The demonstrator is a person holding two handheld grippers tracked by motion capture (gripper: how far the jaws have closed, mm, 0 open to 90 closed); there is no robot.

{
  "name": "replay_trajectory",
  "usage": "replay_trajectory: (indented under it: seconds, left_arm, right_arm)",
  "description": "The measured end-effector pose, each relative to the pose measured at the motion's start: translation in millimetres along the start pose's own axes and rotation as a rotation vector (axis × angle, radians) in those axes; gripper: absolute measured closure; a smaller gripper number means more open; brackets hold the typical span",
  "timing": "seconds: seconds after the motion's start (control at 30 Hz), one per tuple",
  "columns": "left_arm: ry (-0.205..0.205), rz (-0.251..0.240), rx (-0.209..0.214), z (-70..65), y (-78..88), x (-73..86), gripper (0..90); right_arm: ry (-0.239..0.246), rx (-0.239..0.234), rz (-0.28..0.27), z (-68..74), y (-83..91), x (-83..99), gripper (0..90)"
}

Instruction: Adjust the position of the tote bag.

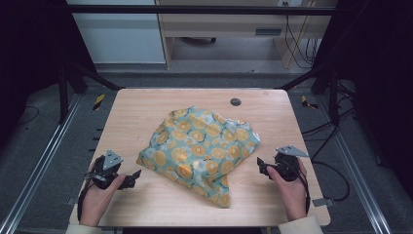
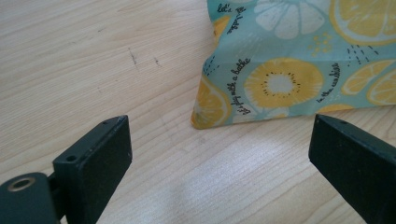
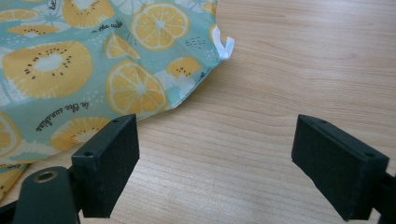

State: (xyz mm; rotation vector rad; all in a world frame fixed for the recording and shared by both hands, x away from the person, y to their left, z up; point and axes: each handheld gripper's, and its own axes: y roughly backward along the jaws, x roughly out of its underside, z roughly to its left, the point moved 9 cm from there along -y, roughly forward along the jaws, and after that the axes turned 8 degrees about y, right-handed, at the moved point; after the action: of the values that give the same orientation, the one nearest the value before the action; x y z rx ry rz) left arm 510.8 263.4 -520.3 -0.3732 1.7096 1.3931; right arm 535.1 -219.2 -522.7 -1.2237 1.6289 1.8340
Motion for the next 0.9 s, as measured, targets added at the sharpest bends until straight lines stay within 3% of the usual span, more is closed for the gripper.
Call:
replay_trajectory:
  seconds: [0.37,0.7,0.77,0.9]
  left_arm:
    - [-0.004,-0.005,0.0,-1.8,0.4,-0.1,6.1]
    - [-0.005,-0.005,0.0,-3.0,1.8,1.3,6.1]
    - [-0.005,-0.004,-0.004,-3.0,2.5,2.0,6.1]
    - [-0.006,-0.008,-0.004,-5.2,3.2,1.1,6.1]
  right_arm:
    - [0.011,-0.024,0.004,7.0,-0.6,0.3,16.7]
    - [0.024,-0.064,0.019,7.4,-15.4,-5.6,17.4]
    - [0.01,-0.078,0.024,6.8,-22.2,-12.2,17.5]
    - [0.033,-0.087,0.026,-3.2,-42.2,-37.2,18.7]
